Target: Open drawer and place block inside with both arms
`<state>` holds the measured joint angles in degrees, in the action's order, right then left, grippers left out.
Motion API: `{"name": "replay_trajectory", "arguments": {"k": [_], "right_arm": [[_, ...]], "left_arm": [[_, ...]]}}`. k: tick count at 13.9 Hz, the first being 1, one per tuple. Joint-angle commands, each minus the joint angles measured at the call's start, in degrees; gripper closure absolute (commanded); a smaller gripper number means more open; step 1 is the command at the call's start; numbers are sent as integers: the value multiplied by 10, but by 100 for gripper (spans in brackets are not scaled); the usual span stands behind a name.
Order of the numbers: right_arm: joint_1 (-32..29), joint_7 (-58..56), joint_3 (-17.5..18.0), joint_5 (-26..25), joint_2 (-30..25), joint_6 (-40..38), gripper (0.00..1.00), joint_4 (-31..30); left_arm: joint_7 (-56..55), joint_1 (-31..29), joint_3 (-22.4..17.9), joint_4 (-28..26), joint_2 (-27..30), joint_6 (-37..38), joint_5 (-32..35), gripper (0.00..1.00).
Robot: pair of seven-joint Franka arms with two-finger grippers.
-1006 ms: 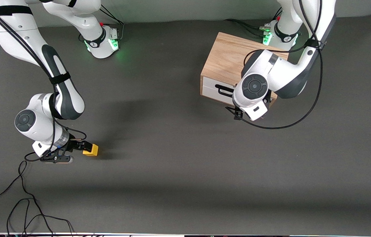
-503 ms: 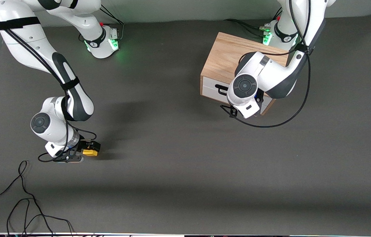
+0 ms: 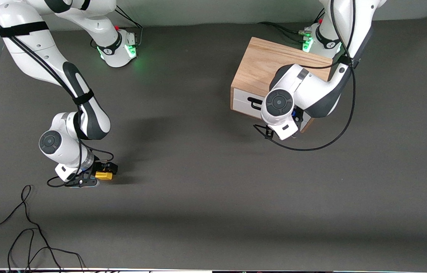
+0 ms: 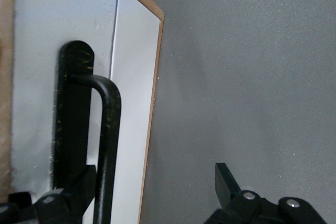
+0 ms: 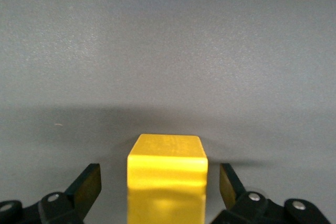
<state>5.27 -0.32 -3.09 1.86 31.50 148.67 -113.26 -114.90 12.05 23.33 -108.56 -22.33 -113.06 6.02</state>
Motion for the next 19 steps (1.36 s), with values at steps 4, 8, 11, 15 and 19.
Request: {"name": "replay_trajectory", "arguments": {"k": [4, 8, 11, 15, 19], "right_arm": [[-2, -32, -4, 3, -4, 13, 1, -4], [-2, -32, -4, 3, -5, 13, 6, -3], [-2, -33, -4, 3, -7, 11, 27, -3], [-2, -33, -4, 3, -7, 9, 46, -3], [0, -32, -4, 3, -11, 6, 49, -2]], "left_arm": [[-7, 6, -3, 74, -50, 13, 21, 0], [-8, 9, -3, 136, -91, 13, 41, 0], [-9, 10, -3, 200, -123, 19, 55, 0], [-9, 12, -2, 251, -157, 14, 85, 0], [-9, 14, -2, 257, -168, 9, 98, 0]]}}
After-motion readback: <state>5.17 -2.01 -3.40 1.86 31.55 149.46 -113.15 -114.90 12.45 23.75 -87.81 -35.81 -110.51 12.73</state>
